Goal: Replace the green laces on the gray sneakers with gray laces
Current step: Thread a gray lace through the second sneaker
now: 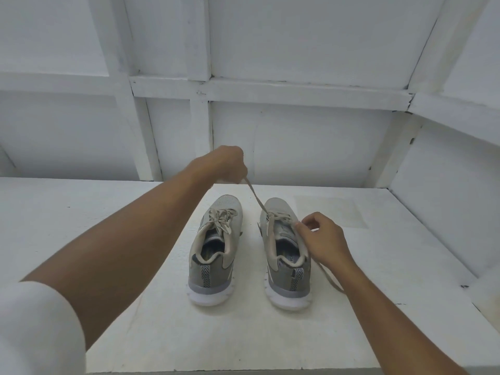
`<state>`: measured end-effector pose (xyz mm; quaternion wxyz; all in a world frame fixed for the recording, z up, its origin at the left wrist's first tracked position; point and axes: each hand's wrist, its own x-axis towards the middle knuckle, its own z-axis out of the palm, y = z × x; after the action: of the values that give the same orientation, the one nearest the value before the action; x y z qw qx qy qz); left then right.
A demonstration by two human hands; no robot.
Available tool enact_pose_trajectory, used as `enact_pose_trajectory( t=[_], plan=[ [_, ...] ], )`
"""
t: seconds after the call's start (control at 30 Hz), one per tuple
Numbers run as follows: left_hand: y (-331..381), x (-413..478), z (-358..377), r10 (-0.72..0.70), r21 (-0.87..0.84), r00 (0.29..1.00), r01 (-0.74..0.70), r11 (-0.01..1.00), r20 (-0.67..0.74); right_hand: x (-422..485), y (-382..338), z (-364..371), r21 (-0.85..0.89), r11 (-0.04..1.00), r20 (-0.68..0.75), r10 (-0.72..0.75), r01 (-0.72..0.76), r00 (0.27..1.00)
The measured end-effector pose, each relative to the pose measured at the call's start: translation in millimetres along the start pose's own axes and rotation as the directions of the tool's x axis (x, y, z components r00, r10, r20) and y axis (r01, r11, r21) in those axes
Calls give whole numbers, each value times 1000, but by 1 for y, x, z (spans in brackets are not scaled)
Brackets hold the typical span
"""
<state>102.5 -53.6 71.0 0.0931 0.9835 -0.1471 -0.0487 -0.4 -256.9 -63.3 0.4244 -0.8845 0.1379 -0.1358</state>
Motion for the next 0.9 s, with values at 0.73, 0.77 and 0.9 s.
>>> enact_pose_trajectory(
  t=[0.73, 0.77, 0.9],
  plan=[
    [60, 1, 59, 177, -573, 982, -181, 800, -64, 26, -16, -12, -36, 979, 169, 205, -202, 964],
    [62, 3, 67, 167, -566, 984, -171, 807, -59, 26, -14, -12, 24, 971, 176, 232, -240, 957],
    [66, 6, 97, 146, -539, 986, -164, 826, -76, 26, -8, -13, 233, 890, 240, 338, -392, 910]
  ],
)
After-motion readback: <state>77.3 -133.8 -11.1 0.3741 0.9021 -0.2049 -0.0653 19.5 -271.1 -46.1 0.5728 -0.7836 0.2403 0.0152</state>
